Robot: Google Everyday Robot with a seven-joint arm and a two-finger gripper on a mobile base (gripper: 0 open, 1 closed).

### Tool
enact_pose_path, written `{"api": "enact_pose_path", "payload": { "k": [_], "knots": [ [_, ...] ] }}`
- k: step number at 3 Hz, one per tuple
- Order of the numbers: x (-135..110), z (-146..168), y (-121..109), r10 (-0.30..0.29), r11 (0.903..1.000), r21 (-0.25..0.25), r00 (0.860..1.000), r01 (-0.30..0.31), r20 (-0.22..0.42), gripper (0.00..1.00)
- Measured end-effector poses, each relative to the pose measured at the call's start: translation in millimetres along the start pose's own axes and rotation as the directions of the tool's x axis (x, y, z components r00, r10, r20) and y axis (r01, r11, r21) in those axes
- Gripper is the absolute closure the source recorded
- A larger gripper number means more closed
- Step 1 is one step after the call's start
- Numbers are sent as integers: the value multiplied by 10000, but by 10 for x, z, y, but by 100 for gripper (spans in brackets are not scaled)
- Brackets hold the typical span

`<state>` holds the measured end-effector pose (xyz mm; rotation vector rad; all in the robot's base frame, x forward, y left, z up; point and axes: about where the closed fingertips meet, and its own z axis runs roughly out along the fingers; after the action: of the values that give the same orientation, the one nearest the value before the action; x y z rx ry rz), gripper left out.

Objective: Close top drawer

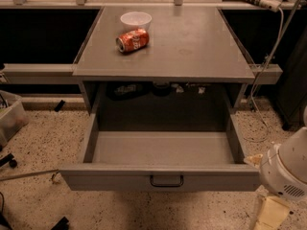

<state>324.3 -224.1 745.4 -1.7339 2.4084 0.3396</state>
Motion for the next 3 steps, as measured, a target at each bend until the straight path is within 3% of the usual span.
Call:
{"api": "enact_pose_path", "payload": {
  "k": [1, 3],
  "knots": [
    [40, 270, 30, 94, 9998, -200, 9999, -92, 92, 19],
    [57, 314, 32, 138, 9997, -220, 9998, -134, 137, 65]
  ]
}}
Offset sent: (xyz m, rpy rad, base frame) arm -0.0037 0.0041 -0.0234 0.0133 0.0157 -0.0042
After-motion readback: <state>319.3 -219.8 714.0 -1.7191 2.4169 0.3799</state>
